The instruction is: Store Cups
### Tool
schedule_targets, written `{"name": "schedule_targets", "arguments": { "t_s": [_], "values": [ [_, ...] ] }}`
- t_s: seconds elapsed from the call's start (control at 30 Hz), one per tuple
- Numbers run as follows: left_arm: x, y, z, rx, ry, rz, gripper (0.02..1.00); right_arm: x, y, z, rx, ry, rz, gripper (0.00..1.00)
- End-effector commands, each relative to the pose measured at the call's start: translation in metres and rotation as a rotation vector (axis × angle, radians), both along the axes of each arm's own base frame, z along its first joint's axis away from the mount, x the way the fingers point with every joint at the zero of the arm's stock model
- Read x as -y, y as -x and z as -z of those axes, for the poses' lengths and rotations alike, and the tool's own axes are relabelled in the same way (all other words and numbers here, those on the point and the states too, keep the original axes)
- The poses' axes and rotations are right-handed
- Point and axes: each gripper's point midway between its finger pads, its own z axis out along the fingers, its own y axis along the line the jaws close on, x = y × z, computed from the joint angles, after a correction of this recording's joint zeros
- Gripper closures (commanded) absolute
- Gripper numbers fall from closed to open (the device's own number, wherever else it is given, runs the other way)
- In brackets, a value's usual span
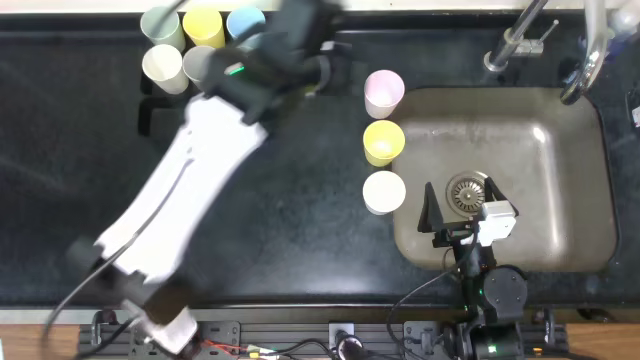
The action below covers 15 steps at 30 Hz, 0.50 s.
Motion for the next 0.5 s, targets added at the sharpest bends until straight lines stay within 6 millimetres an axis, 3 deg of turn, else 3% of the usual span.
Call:
{"name": "schedule_targets", "arguments": {
  "t_s": [0.03,0.13,0.33,0.5],
  "values": [
    [0.034,-0.015,0.033,-0.089,-0.016,-0.029,0.018,0.000,0.000,0.003,0.001,0.000,0.005,0.003],
    [0.050,-0.026,0.066,-0.137,-0.057,-0.020,0.025,0.000,0.000,0.003,0.001,0.000,0.005,0.003],
    [0.063,-0.045,0.121,-0.193,-0.106,-0.033,0.069,0.000,0.000,0.003,0.001,0.000,0.005,0.003],
    [0.060,-0.048,0.148,-0.231,-0.131,-0.087,0.130,0.000,0.000,0.003,0.001,0.000,0.005,0.005]
  ]
}}
